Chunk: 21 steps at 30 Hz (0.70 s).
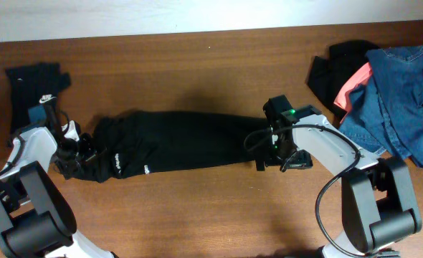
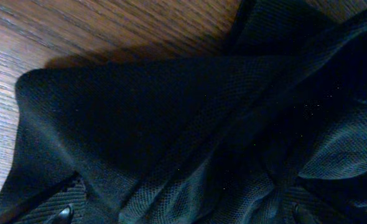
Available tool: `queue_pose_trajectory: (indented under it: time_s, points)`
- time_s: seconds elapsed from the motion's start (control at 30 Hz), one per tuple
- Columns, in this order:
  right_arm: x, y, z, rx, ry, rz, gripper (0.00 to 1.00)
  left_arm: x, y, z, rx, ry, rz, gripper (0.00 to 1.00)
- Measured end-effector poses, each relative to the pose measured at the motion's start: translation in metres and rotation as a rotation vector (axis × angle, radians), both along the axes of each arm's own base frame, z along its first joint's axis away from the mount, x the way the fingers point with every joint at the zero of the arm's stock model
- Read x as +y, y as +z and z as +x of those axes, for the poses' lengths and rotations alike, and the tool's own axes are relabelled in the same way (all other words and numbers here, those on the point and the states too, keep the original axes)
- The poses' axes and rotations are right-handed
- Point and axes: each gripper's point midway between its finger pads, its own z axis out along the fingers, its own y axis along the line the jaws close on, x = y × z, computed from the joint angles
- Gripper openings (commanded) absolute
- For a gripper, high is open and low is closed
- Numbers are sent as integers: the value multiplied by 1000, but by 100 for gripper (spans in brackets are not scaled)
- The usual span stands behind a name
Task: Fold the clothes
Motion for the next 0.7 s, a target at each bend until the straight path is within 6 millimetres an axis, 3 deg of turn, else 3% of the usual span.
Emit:
queue_pose_trajectory:
  time_s: [0.3,0.33,0.63,0.7]
  points:
    - [5,-1,19,-78,-25,21,99,-2,0,0,-2,-8,-11,89]
    - [6,-1,21,-84,-33,22,99,-4,0,0,-4,-11,-15,85]
    - [1,0,44,-181,-224,-15,99,-25,0,6,-10,-66,-45,76]
    - [1,1,49,-204,-268,-11,99,-29,0,7,-13,-71,-53,69]
